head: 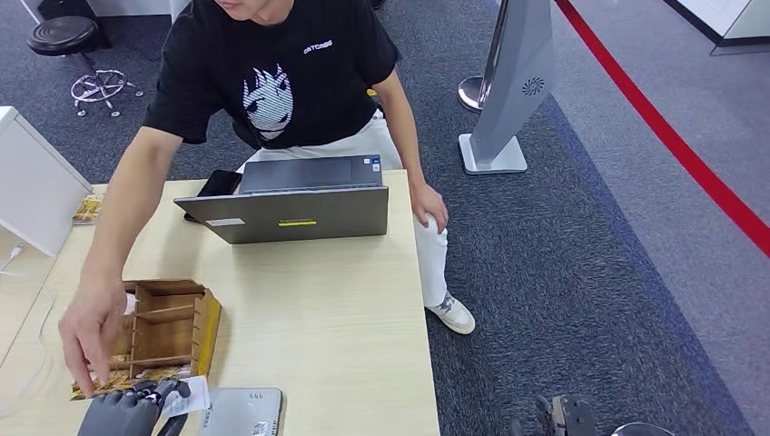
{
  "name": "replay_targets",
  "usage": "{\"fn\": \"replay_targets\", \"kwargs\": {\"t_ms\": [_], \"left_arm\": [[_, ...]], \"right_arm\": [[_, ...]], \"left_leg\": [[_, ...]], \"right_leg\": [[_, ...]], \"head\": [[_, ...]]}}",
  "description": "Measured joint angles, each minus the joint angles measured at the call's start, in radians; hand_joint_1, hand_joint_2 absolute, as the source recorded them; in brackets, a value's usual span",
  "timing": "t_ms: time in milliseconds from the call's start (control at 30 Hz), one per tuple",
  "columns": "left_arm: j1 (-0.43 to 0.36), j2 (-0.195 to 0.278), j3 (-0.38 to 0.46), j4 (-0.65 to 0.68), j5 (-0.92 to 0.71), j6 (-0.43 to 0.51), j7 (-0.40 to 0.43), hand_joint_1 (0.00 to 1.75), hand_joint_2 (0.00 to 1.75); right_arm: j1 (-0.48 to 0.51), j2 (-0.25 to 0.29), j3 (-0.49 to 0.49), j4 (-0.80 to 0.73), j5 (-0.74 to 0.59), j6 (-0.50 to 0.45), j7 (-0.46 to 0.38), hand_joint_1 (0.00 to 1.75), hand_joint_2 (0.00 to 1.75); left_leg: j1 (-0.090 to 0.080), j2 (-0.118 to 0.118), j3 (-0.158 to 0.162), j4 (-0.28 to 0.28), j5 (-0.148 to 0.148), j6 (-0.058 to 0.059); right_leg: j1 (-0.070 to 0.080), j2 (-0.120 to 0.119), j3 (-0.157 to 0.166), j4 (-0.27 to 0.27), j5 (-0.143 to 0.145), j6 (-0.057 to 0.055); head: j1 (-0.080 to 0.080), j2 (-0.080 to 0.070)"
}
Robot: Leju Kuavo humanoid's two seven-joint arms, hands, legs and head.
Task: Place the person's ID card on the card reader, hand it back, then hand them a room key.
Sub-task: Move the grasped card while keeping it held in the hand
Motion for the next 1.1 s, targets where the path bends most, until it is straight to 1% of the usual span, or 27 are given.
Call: {"fn": "replay_targets", "kwargs": {"t_ms": [200,500,700,900,1100], "left_arm": [[-0.019,0.034,-0.052,0.015,0.011,0.001,0.030,1.75,1.75],[-0.057,0.106,-0.167,0.037,0.056,-0.002,0.076,1.75,1.75],[-0.074,0.139,-0.222,0.051,0.084,-0.010,0.097,1.75,1.75],[-0.106,0.178,-0.307,0.074,0.130,-0.004,0.152,1.75,1.75],[-0.129,0.200,-0.358,0.091,0.144,-0.006,0.174,1.75,1.75]], "right_arm": [[-0.005,0.000,0.000,0.005,0.003,0.002,-0.002,0.00,1.75],[-0.012,0.000,0.000,0.010,0.016,0.017,-0.003,0.00,1.75],[-0.020,0.000,-0.001,0.015,0.019,0.018,-0.003,0.00,1.75],[-0.029,0.000,-0.004,0.020,0.033,0.028,-0.003,0.00,1.75],[-0.035,0.000,-0.008,0.023,0.034,0.032,-0.003,0.00,1.75]], "left_leg": [[0.000,0.000,0.000,0.000,0.000,0.000],[0.000,0.000,0.000,0.000,0.000,0.000],[0.000,0.000,0.000,0.000,0.000,0.000],[0.000,0.000,0.000,0.000,0.000,0.000],[0.000,0.000,0.000,0.000,0.000,0.000]], "right_leg": [[0.000,0.000,0.000,0.000,0.000,0.000],[0.000,0.000,0.000,0.000,0.000,0.000],[0.000,0.000,0.000,0.000,0.000,0.000],[0.000,0.000,0.000,0.000,0.000,0.000],[0.000,0.000,0.000,0.000,0.000,0.000]], "head": [[0.000,0.000],[0.000,0.000],[0.000,0.000],[0.000,0.000],[0.000,0.000]]}}
